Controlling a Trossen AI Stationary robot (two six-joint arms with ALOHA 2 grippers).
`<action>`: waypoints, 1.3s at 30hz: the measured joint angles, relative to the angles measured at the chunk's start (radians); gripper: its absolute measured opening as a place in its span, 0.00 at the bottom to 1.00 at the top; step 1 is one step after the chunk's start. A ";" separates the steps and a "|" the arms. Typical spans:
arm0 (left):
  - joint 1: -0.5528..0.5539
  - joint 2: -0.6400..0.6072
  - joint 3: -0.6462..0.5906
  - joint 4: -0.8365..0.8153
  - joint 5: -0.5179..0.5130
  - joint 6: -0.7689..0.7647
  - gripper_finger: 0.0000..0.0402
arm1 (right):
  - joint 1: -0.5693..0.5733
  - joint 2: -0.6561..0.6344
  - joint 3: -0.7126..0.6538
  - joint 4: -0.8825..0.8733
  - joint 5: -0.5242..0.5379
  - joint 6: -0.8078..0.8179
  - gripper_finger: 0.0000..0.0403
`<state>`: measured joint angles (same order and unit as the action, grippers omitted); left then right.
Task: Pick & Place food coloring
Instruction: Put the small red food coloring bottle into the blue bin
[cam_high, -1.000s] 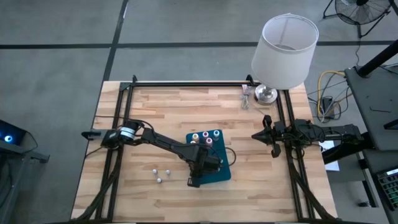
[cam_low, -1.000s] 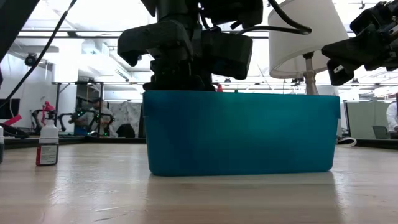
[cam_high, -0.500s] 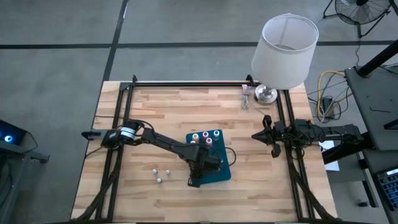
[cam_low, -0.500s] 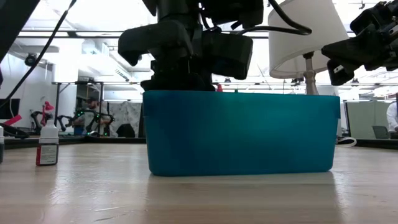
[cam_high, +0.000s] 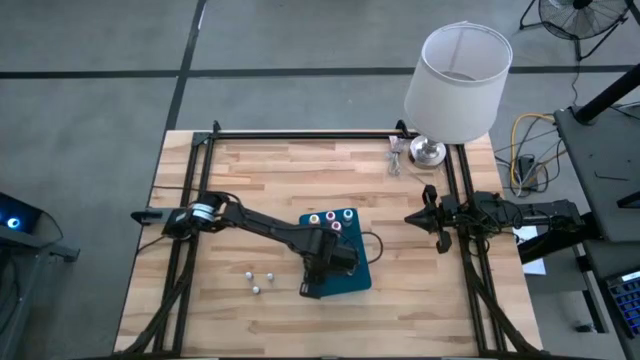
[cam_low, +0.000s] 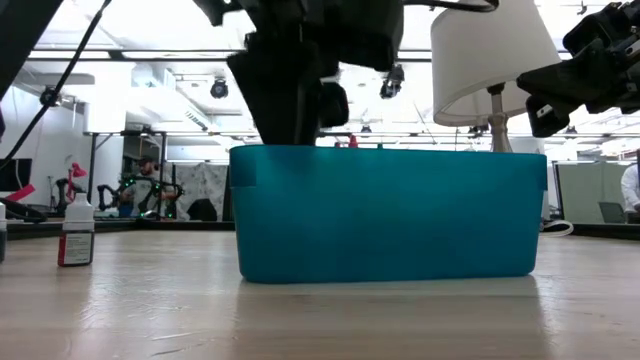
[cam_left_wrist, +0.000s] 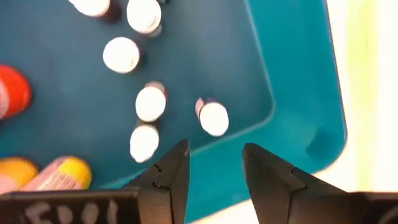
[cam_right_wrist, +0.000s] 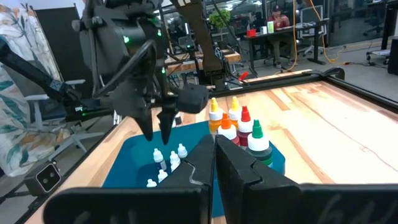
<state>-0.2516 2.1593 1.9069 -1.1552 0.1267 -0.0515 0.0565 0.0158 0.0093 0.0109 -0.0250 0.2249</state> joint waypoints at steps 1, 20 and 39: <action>0.001 0.000 0.012 -0.022 -0.002 0.000 0.30 | 0.000 0.000 0.000 0.000 0.000 0.000 0.02; -0.011 -0.198 -0.118 -0.031 -0.017 -0.084 0.30 | 0.000 0.000 0.000 0.000 -0.001 0.000 0.02; -0.082 -0.613 -0.796 0.349 -0.016 -0.109 0.30 | 0.000 0.000 0.000 0.000 0.000 0.000 0.02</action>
<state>-0.3332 1.5460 1.1113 -0.8067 0.1108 -0.1604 0.0566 0.0154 0.0096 0.0109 -0.0250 0.2249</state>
